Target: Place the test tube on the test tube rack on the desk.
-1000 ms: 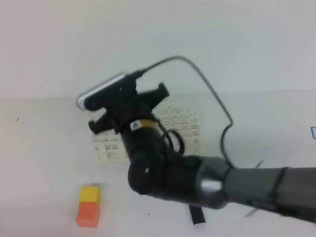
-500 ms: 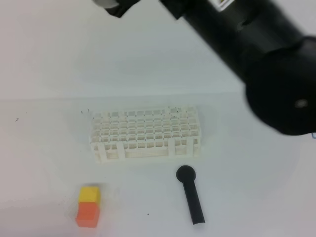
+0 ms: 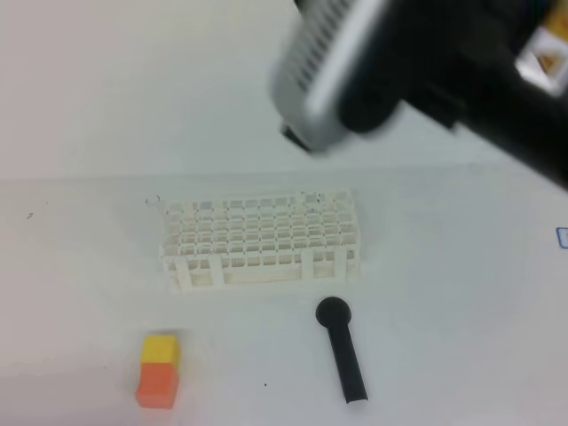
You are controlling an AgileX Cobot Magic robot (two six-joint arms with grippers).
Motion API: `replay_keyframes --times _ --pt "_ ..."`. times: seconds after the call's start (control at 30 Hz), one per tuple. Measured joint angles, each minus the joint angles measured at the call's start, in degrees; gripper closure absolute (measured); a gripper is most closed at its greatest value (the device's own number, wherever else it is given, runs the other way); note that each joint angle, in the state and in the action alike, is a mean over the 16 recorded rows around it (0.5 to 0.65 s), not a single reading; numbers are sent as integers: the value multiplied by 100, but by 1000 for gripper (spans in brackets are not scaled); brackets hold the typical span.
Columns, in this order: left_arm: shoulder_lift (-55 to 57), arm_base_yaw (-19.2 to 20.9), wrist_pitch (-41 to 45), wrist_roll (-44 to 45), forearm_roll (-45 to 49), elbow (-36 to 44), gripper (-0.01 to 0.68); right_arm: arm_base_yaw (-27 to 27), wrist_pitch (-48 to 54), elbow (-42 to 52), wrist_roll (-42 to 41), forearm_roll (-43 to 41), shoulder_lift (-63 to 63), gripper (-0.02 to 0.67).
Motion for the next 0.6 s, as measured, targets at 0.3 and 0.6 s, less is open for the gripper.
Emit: replay_keyframes --times 0.3,0.6 --pt "-25 0 0 0 0 -12 674 -781 843 2172 0 325 -1845 650" --pt "-41 1 0 0 0 0 674 -2872 1865 3882 0 482 -4149 650"
